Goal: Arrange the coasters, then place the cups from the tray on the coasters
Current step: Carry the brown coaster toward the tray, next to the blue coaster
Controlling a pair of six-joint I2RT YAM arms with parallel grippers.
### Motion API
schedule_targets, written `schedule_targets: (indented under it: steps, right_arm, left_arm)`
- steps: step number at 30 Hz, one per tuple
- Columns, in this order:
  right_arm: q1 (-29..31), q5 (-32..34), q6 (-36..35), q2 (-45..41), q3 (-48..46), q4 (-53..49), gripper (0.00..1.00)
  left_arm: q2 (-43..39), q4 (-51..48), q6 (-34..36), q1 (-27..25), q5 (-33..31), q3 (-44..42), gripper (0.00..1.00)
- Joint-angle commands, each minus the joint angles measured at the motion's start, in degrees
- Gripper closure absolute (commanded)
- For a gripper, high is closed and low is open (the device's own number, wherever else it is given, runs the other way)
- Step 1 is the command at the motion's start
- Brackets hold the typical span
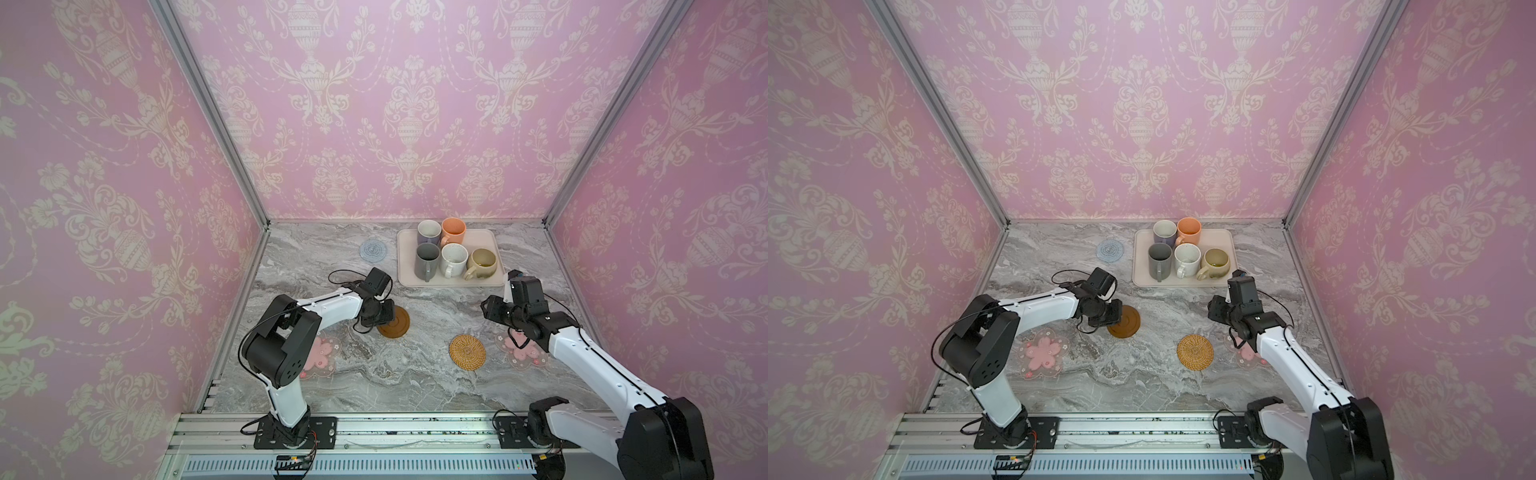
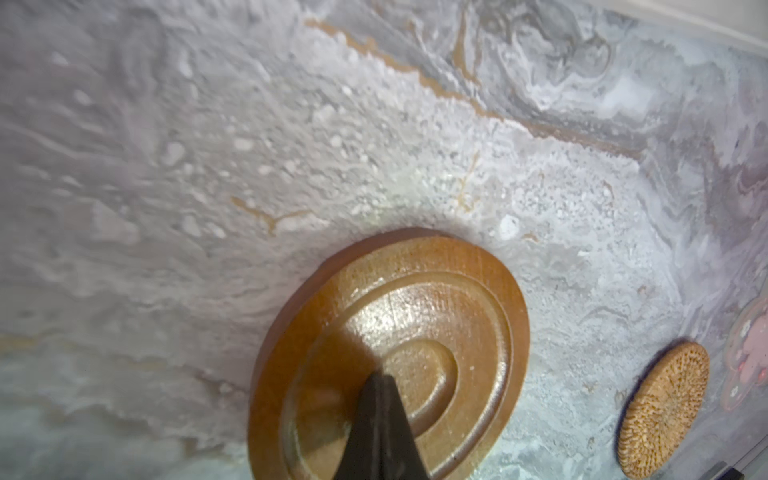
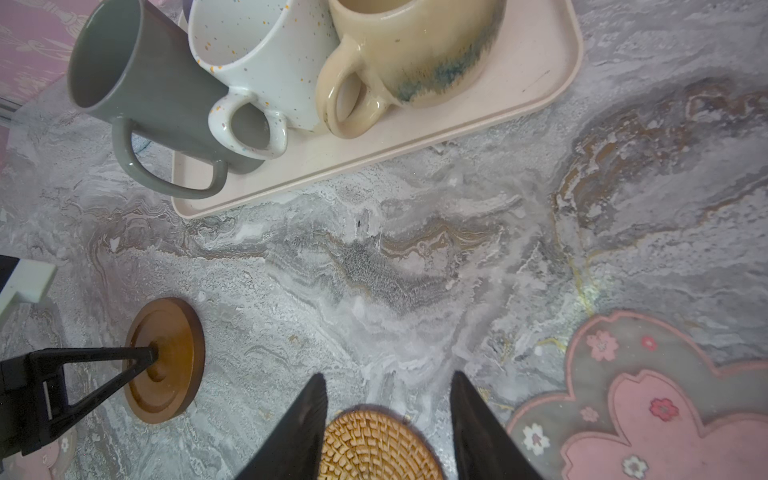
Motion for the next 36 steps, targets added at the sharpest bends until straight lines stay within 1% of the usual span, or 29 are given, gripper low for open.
schedule_targets:
  steps: [1,8,14,18,26,36]
  right_arm:
    - [0.52,-0.40,0.18,1.12,1.12,-1.27,0.50]
    - [0.67,-0.29,0.35,2.21,1.16,-0.74,0.50]
    - [0.73,-0.20,-0.21,3.68,1.66,-0.76,0.50]
    - [0.77,0.40,-0.91,4.74,2.01,-0.75,0.50]
    - [0.82,-0.82,-0.44,8.41,3.23,0.33,0.50]
    - [1.55,-1.44,0.08,11.85,5.93,0.38,0.50]
  left_arm:
    - [5.29,-6.21,2.08,3.45,-5.66,-0.49,1.00]
    - [9.19,-6.06,0.48,6.56,-7.39,5.09,1.00]
    - [13.17,-9.81,2.07,7.76,-10.64,11.95,1.00]
    - [14.97,-11.24,2.67,9.37,-12.28,14.67,1.00]
    - [18.79,-11.62,3.30,12.94,-12.60,19.13,1.00]
    - [24.65,-12.30,2.59,13.04,-11.15,27.11,1.00]
